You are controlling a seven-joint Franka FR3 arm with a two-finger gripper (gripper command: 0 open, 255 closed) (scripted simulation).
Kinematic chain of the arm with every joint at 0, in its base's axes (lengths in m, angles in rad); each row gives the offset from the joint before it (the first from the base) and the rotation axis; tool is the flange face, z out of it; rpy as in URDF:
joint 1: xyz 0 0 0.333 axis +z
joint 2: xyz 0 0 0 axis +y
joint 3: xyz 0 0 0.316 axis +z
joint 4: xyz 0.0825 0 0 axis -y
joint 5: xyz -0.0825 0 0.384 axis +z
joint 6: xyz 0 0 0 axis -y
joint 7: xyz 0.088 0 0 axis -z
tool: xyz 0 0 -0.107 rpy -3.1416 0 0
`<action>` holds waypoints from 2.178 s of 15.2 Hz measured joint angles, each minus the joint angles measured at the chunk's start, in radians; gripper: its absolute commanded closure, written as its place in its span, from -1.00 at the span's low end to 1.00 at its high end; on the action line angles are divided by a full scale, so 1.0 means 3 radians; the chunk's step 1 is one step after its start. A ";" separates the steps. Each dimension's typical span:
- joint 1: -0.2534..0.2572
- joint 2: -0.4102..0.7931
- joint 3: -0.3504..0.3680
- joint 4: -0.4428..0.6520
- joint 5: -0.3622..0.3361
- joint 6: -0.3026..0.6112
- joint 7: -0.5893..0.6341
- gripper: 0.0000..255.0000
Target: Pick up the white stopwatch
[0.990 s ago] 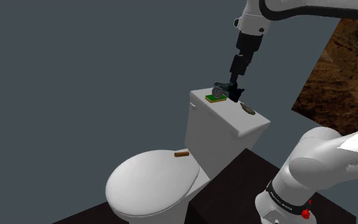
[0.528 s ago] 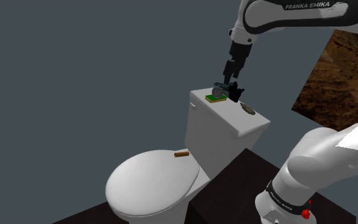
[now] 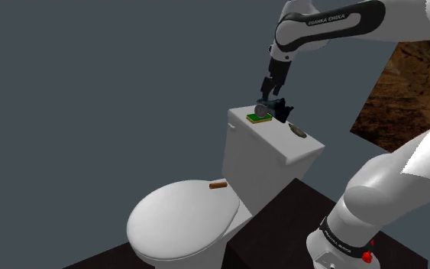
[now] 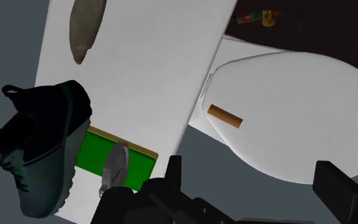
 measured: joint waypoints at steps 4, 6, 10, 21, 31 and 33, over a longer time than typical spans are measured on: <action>-0.0059 0.0428 -0.0181 0.0212 0.0082 0.0236 -0.0165 -1.00; -0.0083 0.0646 -0.0254 0.0345 0.0149 0.0327 -0.0239 -1.00; -0.0161 0.1118 -0.0396 0.0664 0.0333 0.0476 -0.0436 -1.00; -0.0318 0.1864 -0.0486 0.1075 0.0691 0.0771 -0.0695 -1.00; -0.0323 0.1908 -0.0481 0.1022 0.0713 0.0867 -0.0711 1.00; -0.0323 0.1908 -0.0481 0.1022 0.0713 0.0867 -0.0711 1.00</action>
